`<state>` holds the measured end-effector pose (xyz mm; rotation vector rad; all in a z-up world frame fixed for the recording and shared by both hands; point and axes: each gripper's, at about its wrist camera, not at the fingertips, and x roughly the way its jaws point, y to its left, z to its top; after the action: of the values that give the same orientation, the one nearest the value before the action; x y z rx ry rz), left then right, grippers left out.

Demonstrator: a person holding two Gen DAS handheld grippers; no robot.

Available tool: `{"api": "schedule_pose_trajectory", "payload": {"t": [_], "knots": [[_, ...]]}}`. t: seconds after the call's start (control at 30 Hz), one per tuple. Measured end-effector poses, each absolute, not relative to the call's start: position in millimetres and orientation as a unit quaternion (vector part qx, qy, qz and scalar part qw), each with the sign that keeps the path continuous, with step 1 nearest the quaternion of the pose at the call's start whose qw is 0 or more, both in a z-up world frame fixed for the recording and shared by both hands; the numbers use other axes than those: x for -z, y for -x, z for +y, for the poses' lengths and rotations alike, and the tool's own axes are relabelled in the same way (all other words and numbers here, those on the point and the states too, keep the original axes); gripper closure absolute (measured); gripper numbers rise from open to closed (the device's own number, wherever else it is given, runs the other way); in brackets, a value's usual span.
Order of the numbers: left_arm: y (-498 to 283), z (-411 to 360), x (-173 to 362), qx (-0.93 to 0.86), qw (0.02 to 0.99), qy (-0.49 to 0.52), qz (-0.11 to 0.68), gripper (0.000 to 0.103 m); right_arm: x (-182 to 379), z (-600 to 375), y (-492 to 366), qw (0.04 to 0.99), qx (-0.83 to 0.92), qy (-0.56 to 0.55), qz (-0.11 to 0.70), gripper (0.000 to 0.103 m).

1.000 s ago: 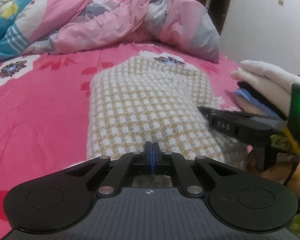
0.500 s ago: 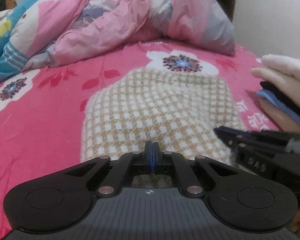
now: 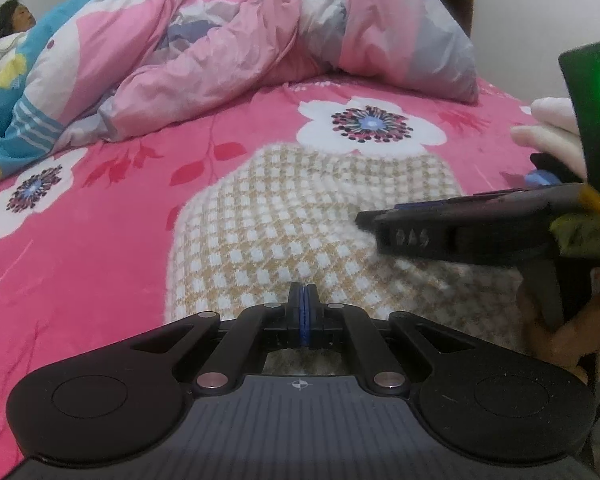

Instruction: Fold clothes

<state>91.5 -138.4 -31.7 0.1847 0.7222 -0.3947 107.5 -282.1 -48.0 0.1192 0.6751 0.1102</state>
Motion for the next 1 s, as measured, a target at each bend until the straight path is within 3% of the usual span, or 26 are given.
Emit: {"api": "schedule_pose_trajectory", "payload": {"t": [1.0], "knots": [[-84.6,-143.8,33.4,0.18,0.918,-0.111,0.337,0.102,55.4,-295.3,-100.2,0.943,-0.064,-0.108,0.31,0.072]]}}
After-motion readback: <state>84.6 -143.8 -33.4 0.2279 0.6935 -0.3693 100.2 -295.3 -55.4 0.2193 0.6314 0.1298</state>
